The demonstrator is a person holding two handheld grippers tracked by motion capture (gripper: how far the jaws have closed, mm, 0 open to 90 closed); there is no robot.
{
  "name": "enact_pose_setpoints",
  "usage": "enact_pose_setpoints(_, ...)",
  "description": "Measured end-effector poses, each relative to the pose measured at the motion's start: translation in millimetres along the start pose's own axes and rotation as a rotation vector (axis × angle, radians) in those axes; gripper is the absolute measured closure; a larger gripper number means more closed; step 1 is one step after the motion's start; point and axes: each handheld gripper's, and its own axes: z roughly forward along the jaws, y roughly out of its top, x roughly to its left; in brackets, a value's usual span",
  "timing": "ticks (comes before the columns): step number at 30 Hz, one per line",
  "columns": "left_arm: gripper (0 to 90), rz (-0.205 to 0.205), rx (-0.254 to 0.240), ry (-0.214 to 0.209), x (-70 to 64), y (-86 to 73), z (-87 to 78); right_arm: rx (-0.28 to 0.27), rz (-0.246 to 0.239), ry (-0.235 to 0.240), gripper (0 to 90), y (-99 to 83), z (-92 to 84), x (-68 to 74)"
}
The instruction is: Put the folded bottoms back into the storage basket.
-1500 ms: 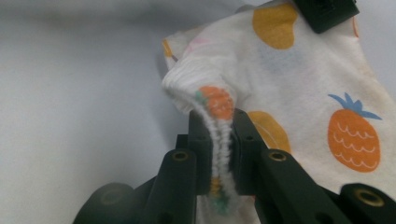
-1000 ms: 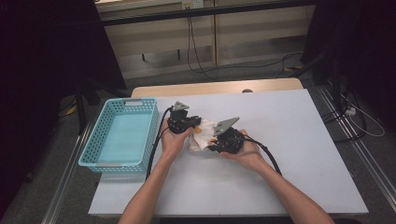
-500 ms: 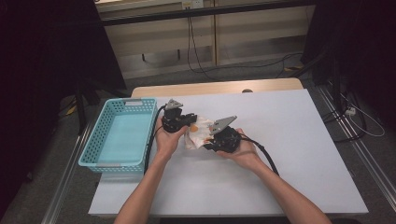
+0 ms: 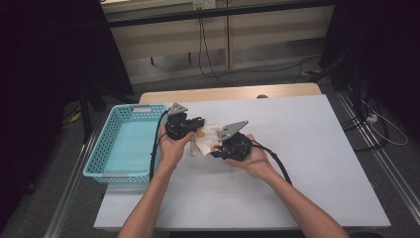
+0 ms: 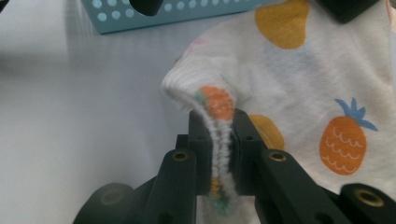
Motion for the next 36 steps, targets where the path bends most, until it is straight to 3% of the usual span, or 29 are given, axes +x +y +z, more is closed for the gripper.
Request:
enact_pose_setpoints(4, 80.2, 0.028, -0.002, 0.017, 1.8, 2.8, -5.7, -0.01, -0.005, 0.0, 81.5, 4.3, -0.8, 1.5)
enact_pose_setpoints(15, 80.2, 0.014, -0.011, 0.008, 5.4, 6.4, -12.9, -0.029, -0.008, -0.001, 81.5, 10.8, -4.6, 2.9)
enact_pose_setpoints(26, 80.3, 0.032, -0.019, 0.019, 6.6, 14.6, -24.2, -0.044, -0.02, 0.001, 81.5, 22.0, -5.7, 5.3)
enact_pose_setpoints(28, 80.2, 0.053, -0.018, 0.021, 7.0, 17.6, -28.5, -0.053, -0.019, 0.001, 81.5, 24.2, -6.4, 5.7)
enact_pose_setpoints(36, 80.2, 0.049, -0.021, 0.022, 10.2, 20.3, -35.3, -0.065, -0.031, 0.003, 81.5, 32.8, -7.1, 8.8)
